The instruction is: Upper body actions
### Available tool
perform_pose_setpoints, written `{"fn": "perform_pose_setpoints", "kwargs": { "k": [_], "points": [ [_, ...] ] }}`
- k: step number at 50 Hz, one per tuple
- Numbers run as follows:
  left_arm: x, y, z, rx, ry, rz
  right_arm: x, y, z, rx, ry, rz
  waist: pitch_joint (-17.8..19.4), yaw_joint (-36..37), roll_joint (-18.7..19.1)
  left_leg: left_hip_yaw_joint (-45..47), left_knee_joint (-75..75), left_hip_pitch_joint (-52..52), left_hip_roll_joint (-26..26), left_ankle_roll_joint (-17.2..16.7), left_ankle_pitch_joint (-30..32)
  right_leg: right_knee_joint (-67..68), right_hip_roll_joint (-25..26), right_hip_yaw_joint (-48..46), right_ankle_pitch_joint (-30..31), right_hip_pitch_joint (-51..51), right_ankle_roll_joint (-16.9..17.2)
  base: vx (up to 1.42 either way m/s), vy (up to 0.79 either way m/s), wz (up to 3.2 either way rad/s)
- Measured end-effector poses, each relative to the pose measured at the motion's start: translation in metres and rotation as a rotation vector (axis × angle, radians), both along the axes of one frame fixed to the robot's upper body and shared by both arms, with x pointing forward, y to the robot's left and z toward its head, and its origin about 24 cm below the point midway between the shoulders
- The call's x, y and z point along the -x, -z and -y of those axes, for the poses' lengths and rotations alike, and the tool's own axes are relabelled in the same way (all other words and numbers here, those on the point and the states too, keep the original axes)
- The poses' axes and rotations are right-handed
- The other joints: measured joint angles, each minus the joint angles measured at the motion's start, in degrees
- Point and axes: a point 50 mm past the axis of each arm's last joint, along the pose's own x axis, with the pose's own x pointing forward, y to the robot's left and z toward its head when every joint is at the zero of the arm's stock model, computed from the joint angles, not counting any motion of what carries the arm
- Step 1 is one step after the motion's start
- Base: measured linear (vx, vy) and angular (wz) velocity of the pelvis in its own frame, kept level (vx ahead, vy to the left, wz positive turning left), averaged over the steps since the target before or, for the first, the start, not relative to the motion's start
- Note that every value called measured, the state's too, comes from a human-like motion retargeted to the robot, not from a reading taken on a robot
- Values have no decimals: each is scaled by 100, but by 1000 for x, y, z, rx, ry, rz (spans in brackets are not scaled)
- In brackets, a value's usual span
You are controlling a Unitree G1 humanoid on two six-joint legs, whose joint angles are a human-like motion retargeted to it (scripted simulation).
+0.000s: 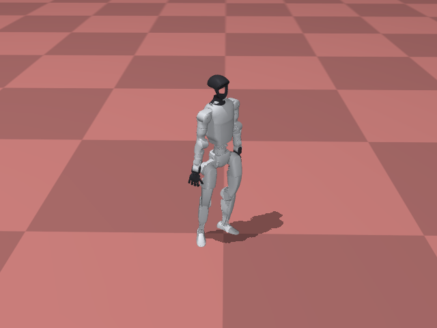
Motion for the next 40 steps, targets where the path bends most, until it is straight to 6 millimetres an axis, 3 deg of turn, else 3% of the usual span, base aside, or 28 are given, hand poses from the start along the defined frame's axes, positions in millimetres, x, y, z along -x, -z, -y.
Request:
{"fn": "perform_pose_setpoints", "kwargs": {
  "k": [14,22,32,40],
  "points": [
    [-13,-1,-10,-31,-18,22,15,-4,9,47,17,-43,101,799,-63,-2064,210,-710,-669,-198,670,141,-207,-1909,-585,900,335,3,27,153],
    [-11,-4,-27,-95,-71,-4,4,-2,9,44,1,2,172,1796,-151,-2539,107,-926,-893,-576,1064,189,-117,-3342,-764,1379,571,-12,32,149],
    [15,-9,-44,-169,-40,-117,-31,1,11,36,13,140,340,3217,-231,-2736,-10,-1092,-1043,-1171,1248,228,116,-4516,-870,1723,748,-21,14,105],
    [53,-10,-26,-137,-139,-218,-52,4,-3,-26,30,209,370,3778,-261,-2987,-25,-1147,-1146,-1400,1276,251,257,-4847,-915,1800,834,-7,5,61]
  ]
}}
